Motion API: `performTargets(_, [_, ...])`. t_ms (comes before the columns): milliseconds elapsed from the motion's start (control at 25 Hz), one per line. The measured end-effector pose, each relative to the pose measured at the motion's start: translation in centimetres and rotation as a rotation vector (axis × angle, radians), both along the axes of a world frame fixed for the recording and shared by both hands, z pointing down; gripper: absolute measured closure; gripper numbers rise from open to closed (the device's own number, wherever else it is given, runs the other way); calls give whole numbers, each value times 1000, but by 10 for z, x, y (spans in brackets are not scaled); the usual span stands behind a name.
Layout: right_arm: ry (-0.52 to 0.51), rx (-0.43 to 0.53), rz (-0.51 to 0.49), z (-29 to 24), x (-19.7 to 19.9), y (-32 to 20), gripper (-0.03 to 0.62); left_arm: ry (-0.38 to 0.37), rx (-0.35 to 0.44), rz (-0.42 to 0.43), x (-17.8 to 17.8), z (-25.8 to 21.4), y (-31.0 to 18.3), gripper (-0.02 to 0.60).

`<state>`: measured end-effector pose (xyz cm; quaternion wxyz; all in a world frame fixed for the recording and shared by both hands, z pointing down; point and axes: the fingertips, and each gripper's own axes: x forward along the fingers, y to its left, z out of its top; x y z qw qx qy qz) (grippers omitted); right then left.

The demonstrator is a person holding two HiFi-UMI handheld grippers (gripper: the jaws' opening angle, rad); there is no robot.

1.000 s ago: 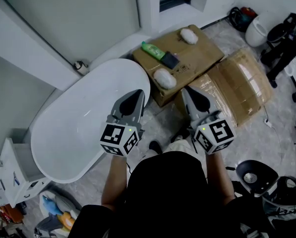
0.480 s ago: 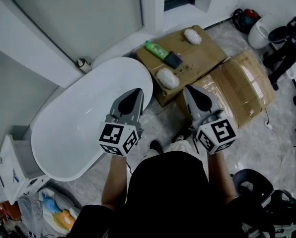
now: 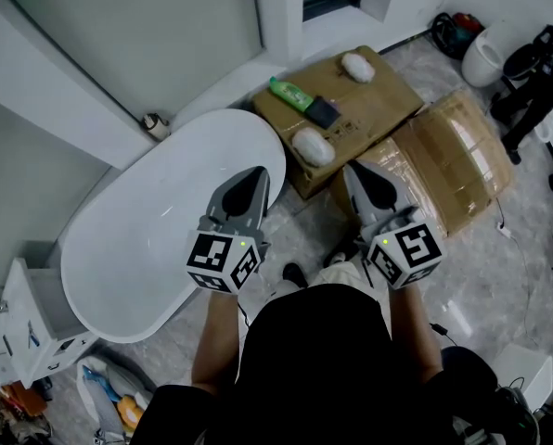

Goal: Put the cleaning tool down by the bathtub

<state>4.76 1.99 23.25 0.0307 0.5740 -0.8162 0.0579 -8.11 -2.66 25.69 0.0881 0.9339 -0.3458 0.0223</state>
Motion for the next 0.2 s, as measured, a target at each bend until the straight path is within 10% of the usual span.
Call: performTargets(200, [3, -6, 2, 3, -1, 0, 588, 0, -8, 0, -1, 3, 0, 581])
